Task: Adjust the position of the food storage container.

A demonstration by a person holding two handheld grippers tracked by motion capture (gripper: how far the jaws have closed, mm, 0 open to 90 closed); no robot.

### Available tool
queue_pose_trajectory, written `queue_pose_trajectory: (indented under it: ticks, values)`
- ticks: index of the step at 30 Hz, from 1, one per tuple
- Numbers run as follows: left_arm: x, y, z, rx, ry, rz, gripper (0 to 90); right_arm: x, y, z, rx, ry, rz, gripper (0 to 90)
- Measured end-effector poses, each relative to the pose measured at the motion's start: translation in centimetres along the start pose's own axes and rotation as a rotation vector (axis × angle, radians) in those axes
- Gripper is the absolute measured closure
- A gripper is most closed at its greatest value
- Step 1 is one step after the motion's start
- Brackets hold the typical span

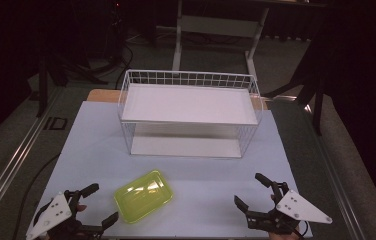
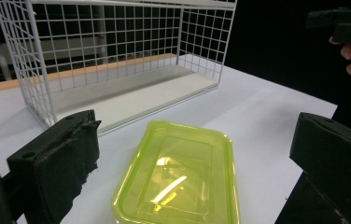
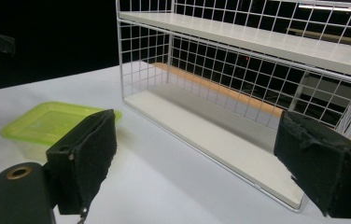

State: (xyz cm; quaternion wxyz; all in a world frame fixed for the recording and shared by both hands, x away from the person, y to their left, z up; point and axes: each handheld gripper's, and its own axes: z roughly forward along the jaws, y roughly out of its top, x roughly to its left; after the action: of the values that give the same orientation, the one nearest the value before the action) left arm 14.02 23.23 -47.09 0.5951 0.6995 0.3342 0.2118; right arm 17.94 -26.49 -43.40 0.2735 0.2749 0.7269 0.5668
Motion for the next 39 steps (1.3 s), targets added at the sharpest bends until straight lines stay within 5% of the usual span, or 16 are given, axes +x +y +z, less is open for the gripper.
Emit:
queue_pose_trajectory:
  ticks: [8,11,15,23,24,31,39]
  values:
    - [0.6,0.6,0.0,0.066,-0.006,-0.011,2.2,0.0,0.0,0.2,-0.022,-0.014,0.006,13.0]
    - [1.0,0.2,0.2,0.147,-0.008,0.012,2.3,-0.1,0.1,0.1,-0.038,-0.018,0.014,13.0]
    - [1.7,-0.5,-0.1,0.235,-0.005,0.038,16.8,-0.1,0.2,0.0,-0.036,-0.029,0.01,13.2]
    - [2.9,-2.1,-0.2,0.383,-0.028,0.02,56.7,-0.1,0.1,0.3,-0.023,-0.026,0.008,13.3]
    - [3.6,-2.3,-0.1,0.439,-0.051,0.017,60.2,0.0,0.1,0.3,-0.023,-0.023,0.006,13.3]
    - [4.4,-3.6,0.9,0.592,-0.035,0.008,89.4,0.0,0.0,0.6,-0.014,-0.019,0.009,13.3]
    - [3.8,-4.7,3.5,0.644,-0.107,-0.053,90.0,0.1,0.0,0.7,-0.015,-0.013,0.003,13.3]
